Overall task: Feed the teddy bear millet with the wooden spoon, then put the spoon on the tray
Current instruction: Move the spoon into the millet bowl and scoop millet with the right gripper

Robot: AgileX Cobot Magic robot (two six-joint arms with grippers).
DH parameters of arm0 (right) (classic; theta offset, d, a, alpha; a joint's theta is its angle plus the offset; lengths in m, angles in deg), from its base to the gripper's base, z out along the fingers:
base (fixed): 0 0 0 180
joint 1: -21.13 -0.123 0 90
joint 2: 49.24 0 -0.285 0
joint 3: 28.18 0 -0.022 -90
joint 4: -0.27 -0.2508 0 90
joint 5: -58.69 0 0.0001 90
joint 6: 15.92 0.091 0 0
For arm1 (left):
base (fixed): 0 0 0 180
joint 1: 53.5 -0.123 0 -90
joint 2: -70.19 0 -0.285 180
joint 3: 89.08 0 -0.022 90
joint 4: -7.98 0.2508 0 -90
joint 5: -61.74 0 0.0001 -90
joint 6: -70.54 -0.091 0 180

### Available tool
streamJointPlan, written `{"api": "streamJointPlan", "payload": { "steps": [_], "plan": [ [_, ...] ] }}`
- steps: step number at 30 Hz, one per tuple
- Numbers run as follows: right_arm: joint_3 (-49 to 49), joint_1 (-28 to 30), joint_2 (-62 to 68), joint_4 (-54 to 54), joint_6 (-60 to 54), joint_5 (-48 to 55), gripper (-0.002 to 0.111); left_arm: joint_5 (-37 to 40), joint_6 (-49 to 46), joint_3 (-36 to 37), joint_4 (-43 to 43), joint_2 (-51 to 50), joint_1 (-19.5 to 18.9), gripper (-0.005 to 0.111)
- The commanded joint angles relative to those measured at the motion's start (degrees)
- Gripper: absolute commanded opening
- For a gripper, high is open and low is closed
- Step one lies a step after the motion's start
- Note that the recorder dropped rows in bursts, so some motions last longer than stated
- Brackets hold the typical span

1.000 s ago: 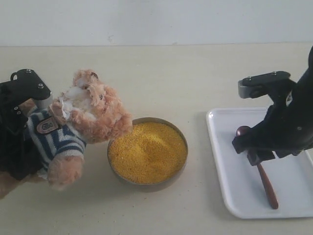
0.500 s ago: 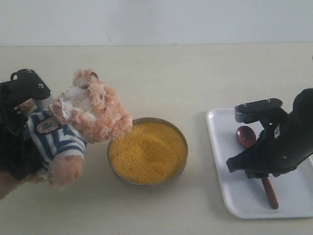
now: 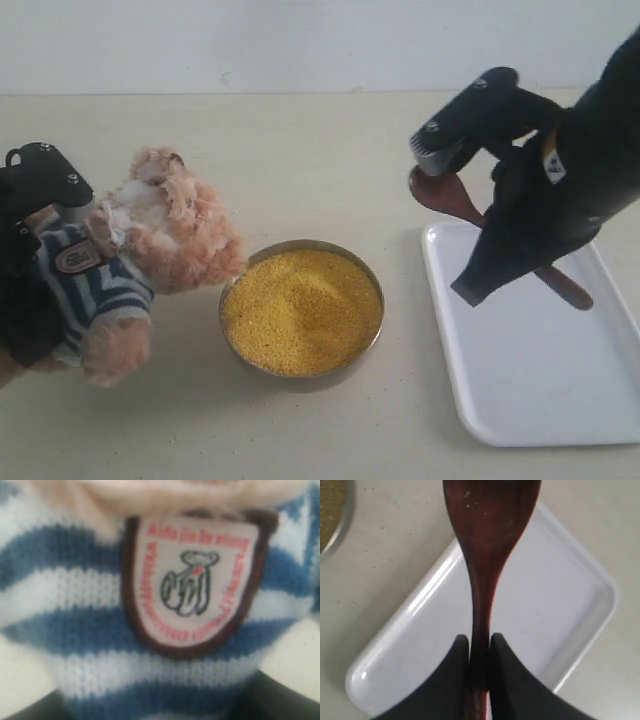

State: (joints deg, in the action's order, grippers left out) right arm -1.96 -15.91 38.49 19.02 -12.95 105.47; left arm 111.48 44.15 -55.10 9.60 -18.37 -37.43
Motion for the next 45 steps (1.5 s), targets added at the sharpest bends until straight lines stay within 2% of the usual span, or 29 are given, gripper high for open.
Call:
{"api": "streamJointPlan", "payload": {
  "steps": [1,4,6,11,21,32,39,45],
  "plan": [
    [-3.59,-14.99,1.37,21.47,8.45,12.22,0.0,1.46,11.25,-1.01,7.99,0.67,0.48,0.004],
    [-4.51,-24.2,6.11,33.13,9.92,21.95,0.0,1.48,12.67,-1.01,9.31,0.67,0.48,0.004],
    [-4.62,-29.14,10.4,40.5,10.27,23.18,0.0,1.26,12.67,-1.01,9.69,0.67,0.48,0.004],
    [-4.62,-34.59,19.07,47.84,7.02,23.18,0.0,1.14,12.67,-1.01,9.93,0.67,0.48,0.004],
    [-4.62,-35.09,28.03,55.2,0.71,23.18,0.0,0.35,12.67,-1.01,9.8,0.67,0.48,0.004],
    [-4.62,-35.6,31.35,53.5,-3.5,23.18,0.0,-0.03,12.67,-1.01,9.34,0.67,0.48,0.004],
    [-5.07,-35.59,31.35,46.4,-3.5,23.18,0.0,-0.27,12.67,-1.01,8.71,0.67,0.48,0.004],
    [-11.88,-35.59,31.35,39.11,-3.52,23.18,0.0,-0.42,12.67,-1.01,8.71,0.67,0.48,0.004]
  ]
}}
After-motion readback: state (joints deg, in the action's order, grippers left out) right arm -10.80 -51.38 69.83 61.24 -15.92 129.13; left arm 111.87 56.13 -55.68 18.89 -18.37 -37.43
